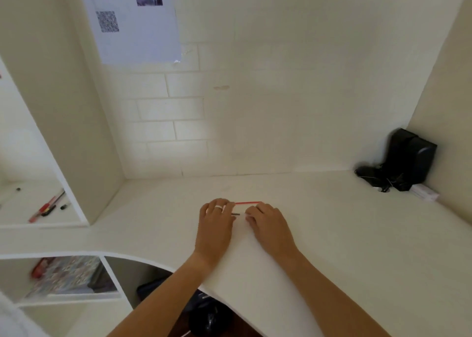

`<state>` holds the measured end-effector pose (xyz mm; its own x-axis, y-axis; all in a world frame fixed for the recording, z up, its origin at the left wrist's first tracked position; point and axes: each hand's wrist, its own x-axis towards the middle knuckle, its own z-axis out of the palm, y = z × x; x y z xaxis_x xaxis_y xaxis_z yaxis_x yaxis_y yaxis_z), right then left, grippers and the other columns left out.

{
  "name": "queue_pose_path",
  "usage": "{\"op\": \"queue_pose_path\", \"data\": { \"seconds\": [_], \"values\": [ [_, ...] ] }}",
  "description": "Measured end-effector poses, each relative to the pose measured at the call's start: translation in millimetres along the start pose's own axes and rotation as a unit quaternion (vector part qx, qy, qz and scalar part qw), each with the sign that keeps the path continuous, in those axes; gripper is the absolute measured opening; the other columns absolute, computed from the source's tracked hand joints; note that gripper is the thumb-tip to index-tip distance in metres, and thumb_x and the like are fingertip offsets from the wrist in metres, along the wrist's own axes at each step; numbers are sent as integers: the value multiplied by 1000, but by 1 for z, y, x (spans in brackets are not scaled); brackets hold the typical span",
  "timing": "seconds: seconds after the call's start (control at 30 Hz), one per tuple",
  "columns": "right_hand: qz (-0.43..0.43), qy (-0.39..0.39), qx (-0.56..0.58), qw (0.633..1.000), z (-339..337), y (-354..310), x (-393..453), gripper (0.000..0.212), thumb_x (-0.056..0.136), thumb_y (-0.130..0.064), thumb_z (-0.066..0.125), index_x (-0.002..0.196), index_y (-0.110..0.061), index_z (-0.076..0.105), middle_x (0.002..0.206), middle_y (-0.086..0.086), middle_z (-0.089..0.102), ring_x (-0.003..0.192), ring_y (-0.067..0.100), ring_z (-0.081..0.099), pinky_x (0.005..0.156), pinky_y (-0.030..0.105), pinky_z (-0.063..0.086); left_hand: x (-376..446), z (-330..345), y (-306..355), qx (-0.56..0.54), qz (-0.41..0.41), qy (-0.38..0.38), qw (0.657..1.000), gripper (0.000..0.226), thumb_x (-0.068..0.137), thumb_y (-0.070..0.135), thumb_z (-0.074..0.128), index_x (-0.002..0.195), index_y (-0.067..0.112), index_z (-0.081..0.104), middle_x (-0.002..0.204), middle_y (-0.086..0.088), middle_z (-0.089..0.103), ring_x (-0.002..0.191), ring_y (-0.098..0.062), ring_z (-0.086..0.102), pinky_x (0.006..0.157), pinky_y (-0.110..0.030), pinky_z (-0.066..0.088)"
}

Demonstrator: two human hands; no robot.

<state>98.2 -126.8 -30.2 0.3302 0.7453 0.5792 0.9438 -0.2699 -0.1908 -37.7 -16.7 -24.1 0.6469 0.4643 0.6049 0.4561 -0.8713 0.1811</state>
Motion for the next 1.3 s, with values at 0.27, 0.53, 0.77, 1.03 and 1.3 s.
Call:
{"op": "queue_pose_path", "data": {
  "seconds": [0.27, 0.53, 0.77, 1.03, 1.3],
  "values": [
    [90, -8, 139, 986, -7, 2, -1, 28, 104, -37, 41, 92, -21, 62, 84, -12, 60, 76, 9, 56, 69, 27, 45, -2, -5, 1, -26, -16, -37, 999, 30, 79, 4, 68, 105, 20, 70, 93, 4, 70, 87, -18, 64, 83, -31, 46],
    [162, -42, 110, 980, -12, -1, 4, 48, 106, -36, 39, 59, -27, 36, 55, -7, 45, 58, 19, 49, 58, 31, 32, -2, -12, 8, -78, -17, -20, 997, 26, 85, 3, 68, 103, 22, 64, 95, 6, 64, 82, -14, 61, 82, -28, 46],
    [177, -16, 158, 971, -14, 2, 5, 46, 106, -33, 44, 63, -23, 58, 58, -11, 58, 51, 7, 47, 53, 24, 30, 0, -12, 7, -94, 0, -19, 995, 20, 81, 0, 73, 89, 16, 64, 80, 3, 62, 75, -19, 59, 65, -34, 48],
    [132, 6, 180, 975, -10, 8, 5, 50, 105, -27, 48, 55, -29, 40, 60, -13, 61, 49, 2, 50, 49, 14, 25, 0, -8, 3, -119, 20, -30, 992, 36, 75, -15, 65, 100, 11, 71, 90, -1, 68, 83, -22, 63, 71, -36, 54],
    [192, -16, 235, 953, -14, 5, 7, 51, 104, -25, 48, 53, -30, 40, 62, -11, 63, 58, 16, 61, 50, 24, 35, -2, -11, 5, -116, 12, -39, 992, 44, 74, -13, 59, 109, 12, 71, 94, -2, 68, 88, -20, 62, 76, -34, 52]
  ]
}}
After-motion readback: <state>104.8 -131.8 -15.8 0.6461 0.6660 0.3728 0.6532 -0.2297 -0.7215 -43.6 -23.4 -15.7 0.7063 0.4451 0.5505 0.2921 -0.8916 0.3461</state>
